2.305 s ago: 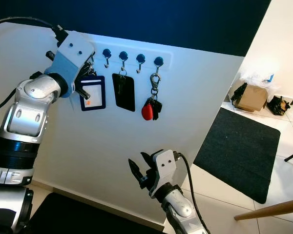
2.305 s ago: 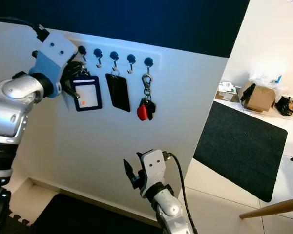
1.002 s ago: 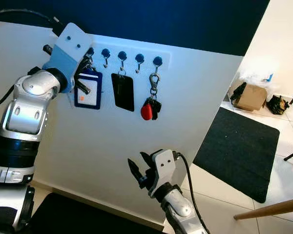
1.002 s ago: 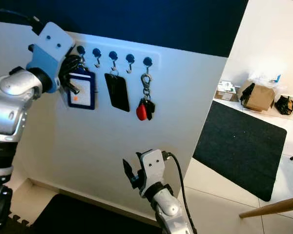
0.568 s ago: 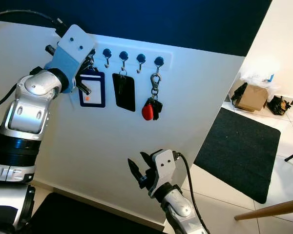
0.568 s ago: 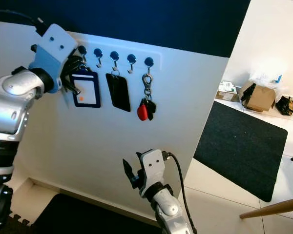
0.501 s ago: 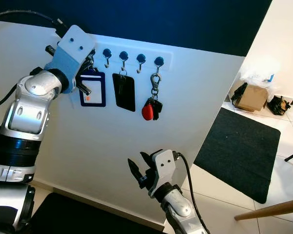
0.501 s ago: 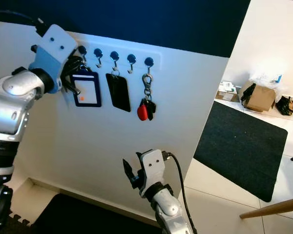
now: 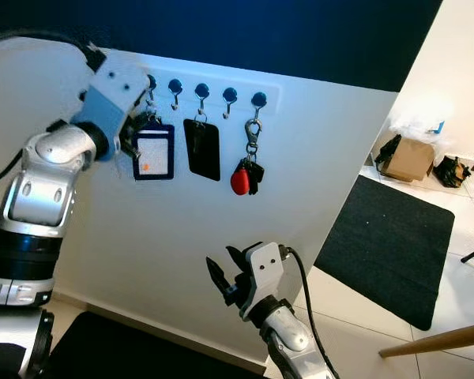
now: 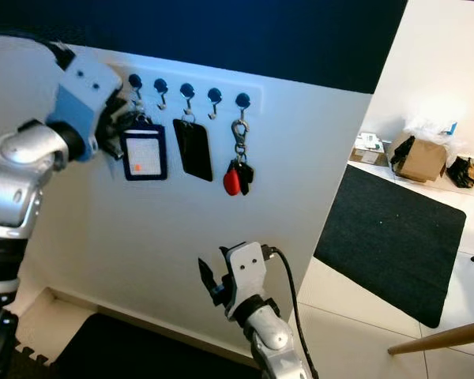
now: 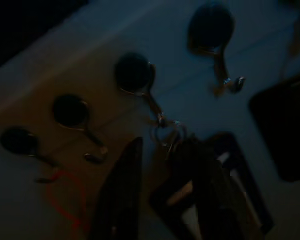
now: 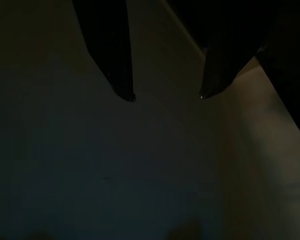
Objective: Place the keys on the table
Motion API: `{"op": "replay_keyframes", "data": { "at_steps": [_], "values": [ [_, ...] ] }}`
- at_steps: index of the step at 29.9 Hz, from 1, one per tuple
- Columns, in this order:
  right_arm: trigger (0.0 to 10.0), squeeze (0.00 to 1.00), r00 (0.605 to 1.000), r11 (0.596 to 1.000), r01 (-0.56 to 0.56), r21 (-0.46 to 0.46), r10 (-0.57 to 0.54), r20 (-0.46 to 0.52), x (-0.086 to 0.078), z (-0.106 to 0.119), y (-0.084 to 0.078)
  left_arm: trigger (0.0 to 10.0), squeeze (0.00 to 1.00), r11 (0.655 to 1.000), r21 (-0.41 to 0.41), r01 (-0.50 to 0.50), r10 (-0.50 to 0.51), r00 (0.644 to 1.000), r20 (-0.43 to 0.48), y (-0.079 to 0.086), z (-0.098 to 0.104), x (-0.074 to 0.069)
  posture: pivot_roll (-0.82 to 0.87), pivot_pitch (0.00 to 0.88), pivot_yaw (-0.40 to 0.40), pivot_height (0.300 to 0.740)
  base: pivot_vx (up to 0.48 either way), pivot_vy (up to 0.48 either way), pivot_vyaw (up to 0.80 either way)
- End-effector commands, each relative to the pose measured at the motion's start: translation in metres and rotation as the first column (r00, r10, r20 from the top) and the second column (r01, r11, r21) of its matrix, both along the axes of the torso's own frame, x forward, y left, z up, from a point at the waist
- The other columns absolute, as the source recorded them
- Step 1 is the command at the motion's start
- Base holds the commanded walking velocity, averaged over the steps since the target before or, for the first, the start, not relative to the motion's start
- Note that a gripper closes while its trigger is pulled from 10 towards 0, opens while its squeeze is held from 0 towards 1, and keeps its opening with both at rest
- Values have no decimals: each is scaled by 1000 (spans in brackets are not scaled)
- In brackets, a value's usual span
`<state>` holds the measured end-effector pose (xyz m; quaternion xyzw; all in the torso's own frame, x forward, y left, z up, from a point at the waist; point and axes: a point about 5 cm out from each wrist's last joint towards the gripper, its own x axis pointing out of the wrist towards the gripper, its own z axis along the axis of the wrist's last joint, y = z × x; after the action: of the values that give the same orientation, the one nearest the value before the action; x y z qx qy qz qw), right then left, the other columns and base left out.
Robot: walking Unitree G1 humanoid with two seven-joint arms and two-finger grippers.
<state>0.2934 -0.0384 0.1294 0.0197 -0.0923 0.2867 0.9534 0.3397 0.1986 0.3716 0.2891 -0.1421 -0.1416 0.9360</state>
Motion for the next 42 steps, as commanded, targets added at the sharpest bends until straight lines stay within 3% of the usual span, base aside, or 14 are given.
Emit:
{"op": "replay_keyframes", "data": {
  "at_steps": [1,5,8,11,14,16,20,22,28,34,39,40,42],
  "values": [
    [10000,0,1000,1000,1,23,-1,-24,-3,-5,3,10000,0,998,-56,43,-43,999,-8,0,-1,-9,272,178,-16,740,0,0,0],
    [10000,0,1000,1000,2,21,-1,-27,-4,-6,2,10000,0,995,-81,55,-57,998,-29,4,-6,-16,272,179,-16,740,0,0,0],
    [10000,0,1000,1000,0,21,1,-28,-4,-6,2,10000,0,965,-216,148,-158,987,-30,5,-10,-29,273,179,-17,740,0,0,0],
    [10000,0,1000,1000,0,20,1,-27,-4,-6,2,10000,0,947,-267,177,-192,981,-34,5,-15,-38,273,178,-16,740,0,0,0],
    [10000,0,1000,1000,2,21,-1,-27,-4,-5,1,10000,0,957,-252,144,-161,986,-50,4,-31,-51,276,178,-20,740,0,0,0],
    [10000,0,1000,1000,1,20,-1,-27,-3,-6,0,10000,0,951,-288,111,-132,990,-54,2,-37,-54,281,178,-23,740,0,0,0],
    [10000,0,1000,1000,4,21,-3,-24,-1,-4,1,10000,0,950,-311,-30,21,999,-34,-6,-52,-55,287,182,-34,740,0,0,0],
    [10000,0,1000,1000,10,25,-9,-19,1,-2,1,10000,0,949,-311,-50,46,999,-19,-11,-55,-56,285,187,-38,740,0,0,0],
    [10000,0,1000,999,26,35,-26,-1,4,5,-1,10000,0,955,-297,3,4,1000,21,-41,-56,-59,274,188,-45,740,0,0,0],
    [10000,0,999,999,30,32,-31,8,5,8,-4,10000,0,944,-330,17,-1,999,47,-61,-50,-45,261,189,-48,740,0,0,0],
    [10000,0,1000,999,28,29,-28,7,2,6,-3,10000,0,929,-368,27,-9,999,53,-63,-44,-37,246,190,-45,740,0,0,0],
    [10000,0,1000,999,28,27,-28,4,1,5,-3,10000,0,906,-421,50,-33,998,47,-59,-38,-36,246,190,-46,740,0,0,0],
    [10000,0,1000,999,29,26,-29,2,0,5,-3,10000,0,895,-441,68,-56,998,39,-57,-37,-36,247,190,-44,740,0,0,0]
  ]
}}
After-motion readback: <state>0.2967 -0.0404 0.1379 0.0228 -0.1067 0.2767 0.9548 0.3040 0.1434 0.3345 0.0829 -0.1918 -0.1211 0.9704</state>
